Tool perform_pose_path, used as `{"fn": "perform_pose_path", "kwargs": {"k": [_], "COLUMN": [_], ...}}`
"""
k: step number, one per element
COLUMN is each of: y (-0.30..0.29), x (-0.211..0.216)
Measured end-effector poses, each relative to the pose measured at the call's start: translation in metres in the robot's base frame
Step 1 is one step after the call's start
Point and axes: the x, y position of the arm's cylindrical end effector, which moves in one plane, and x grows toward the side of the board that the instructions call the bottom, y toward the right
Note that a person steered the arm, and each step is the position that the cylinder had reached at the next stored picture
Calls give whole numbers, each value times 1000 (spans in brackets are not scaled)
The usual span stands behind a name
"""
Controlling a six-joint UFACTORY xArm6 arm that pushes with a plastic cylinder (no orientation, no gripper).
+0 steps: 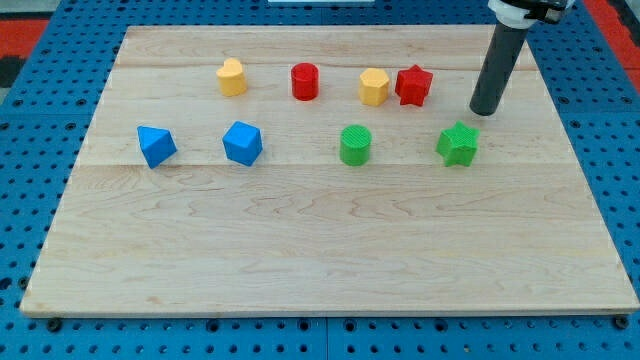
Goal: Move the green star towards the bottom right of the board
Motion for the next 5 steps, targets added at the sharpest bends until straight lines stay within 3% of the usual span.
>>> {"fn": "perform_pose_path", "kwargs": {"k": [5], "y": [8], "x": [0]}}
